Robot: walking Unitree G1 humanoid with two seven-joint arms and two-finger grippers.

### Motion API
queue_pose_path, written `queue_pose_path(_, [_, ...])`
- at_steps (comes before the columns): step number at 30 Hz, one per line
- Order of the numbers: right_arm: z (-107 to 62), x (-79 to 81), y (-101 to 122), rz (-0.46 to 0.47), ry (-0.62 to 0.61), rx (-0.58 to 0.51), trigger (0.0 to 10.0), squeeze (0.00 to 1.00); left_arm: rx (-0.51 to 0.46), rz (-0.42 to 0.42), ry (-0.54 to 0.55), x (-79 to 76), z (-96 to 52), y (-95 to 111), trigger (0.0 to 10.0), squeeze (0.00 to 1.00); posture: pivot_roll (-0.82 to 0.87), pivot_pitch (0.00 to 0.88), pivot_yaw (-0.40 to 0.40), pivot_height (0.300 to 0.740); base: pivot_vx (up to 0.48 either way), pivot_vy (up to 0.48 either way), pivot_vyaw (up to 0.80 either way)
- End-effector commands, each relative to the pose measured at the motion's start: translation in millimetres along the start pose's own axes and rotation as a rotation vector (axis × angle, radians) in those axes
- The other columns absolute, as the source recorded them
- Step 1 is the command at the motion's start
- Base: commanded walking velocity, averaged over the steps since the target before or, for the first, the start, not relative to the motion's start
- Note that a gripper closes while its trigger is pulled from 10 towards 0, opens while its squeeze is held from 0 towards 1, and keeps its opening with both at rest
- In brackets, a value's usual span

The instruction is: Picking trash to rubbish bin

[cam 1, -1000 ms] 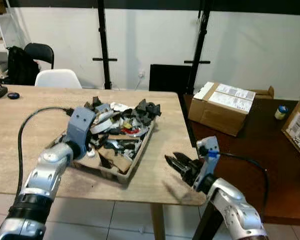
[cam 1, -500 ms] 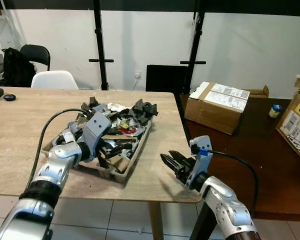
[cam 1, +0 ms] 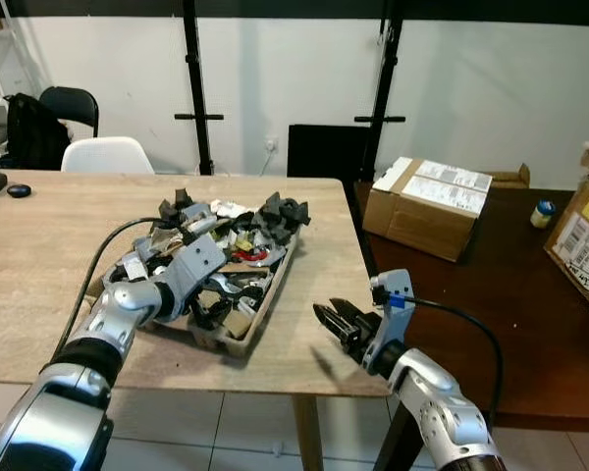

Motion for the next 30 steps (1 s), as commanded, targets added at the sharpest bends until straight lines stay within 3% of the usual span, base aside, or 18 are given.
queue_pose_path(1, [0.4,1.5,-2,0.002,0.001,0.003,10.0,0.0,0.081,0.014,-0.048,-10.3,3.6,-17,10.0,0.0,-0.06,0.162,0.029,0.74,0.0,0.0,0.0])
queue_pose_path(2, [0.4,1.1,-2,0.002,-0.001,0.002,10.0,0.0,0.084,0.019,-0.055,-11.2,4.2,-17,9.6,0.0,-0.07,0.163,0.031,0.74,0.0,0.0,0.0])
queue_pose_path(3, [0.3,0.7,-1,0.002,-0.003,0.001,10.0,0.0,0.082,0.02,-0.062,-11.7,4.6,-17,1.9,0.0,-0.07,0.164,0.031,0.74,0.0,0.0,0.0])
queue_pose_path(4, [0.0,0.6,-1,0.001,-0.005,0.001,10.0,0.0,0.077,0.02,-0.064,-11.5,4.6,-16,0.0,0.0,-0.07,0.163,0.03,0.74,0.0,0.0,0.0])
queue_pose_path(11, [-1.1,0.2,-3,-0.003,-0.008,0.006,10.0,0.0,0.009,-0.031,-0.066,-4.3,1.7,-4,0.0,0.0,-0.07,0.164,0.028,0.74,0.0,0.0,0.0])
queue_pose_path(21, [0.6,0.7,-2,-0.004,-0.005,0.005,10.0,0.0,-0.013,-0.05,-0.103,-0.7,-6.1,-6,0.0,0.0,-0.06,0.164,0.026,0.74,0.0,0.0,0.0])
queue_pose_path(28, [0.3,-1.4,-1,-0.01,-0.01,0.003,10.0,0.0,-0.159,-0.185,-0.094,17.2,-17.5,16,0.0,0.0,-0.06,0.165,0.028,0.74,0.0,0.0,0.0])
queue_pose_path(29, [-0.9,-3.0,-1,-0.012,-0.014,0.002,10.0,0.0,-0.266,-0.287,-0.101,28.7,-26.4,31,0.0,0.0,-0.06,0.164,0.027,0.74,0.0,0.0,0.0])
queue_pose_path(30, [-1.2,-3.4,-1,-0.013,-0.016,0.002,10.0,0.0,-0.305,-0.322,-0.105,32.1,-29.5,36,0.0,0.0,-0.06,0.164,0.027,0.74,0.0,0.0,0.0])
Point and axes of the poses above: a point about 5 cm out from each wrist's last joint towards the gripper, its own z axis pointing out of the wrist towards the gripper, its own y axis along the axis of the wrist's last joint, x = y × z, the point moved 2 cm from there along z, pointing out of the wrist towards the gripper, and after that the axes turned 13 degrees about -z, right-handed, at the moved point
